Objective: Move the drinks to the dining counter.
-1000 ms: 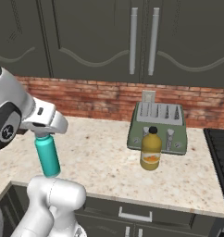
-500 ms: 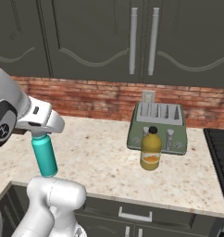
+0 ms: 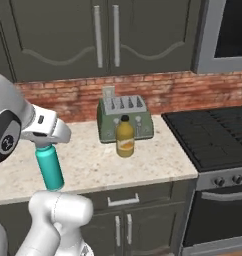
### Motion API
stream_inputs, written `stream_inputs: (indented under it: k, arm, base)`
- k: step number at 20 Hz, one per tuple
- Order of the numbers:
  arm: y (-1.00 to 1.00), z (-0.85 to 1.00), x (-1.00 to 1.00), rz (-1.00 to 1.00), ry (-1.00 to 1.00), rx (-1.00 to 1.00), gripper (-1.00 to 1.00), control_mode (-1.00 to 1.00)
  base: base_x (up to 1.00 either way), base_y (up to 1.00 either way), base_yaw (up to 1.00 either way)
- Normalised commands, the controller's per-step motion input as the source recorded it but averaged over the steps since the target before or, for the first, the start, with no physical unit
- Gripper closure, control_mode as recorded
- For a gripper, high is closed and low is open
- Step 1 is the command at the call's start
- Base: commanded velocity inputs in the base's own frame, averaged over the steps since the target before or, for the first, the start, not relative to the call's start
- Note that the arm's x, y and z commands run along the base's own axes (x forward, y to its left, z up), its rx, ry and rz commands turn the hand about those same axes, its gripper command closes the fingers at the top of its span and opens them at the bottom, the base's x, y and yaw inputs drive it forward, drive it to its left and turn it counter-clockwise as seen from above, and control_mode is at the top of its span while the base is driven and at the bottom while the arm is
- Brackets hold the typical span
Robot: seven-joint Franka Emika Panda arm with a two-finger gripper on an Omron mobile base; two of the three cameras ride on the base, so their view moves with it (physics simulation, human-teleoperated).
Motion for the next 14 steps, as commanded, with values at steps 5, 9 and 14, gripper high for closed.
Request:
stream_inputs:
  k: [5,9,14]
  arm:
    - [0.00,0.00,0.00,0.00,0.00,0.00,1.00,1.00]
    - [0.00,0.00,0.00,0.00,0.00,0.00,1.00,1.00]
    - [0.00,0.00,0.00,0.00,0.00,0.00,1.00,1.00]
  base:
    - [0.00,0.00,-0.98]
    - [0.00,0.00,-0.93]
    - [0.00,0.00,-0.94]
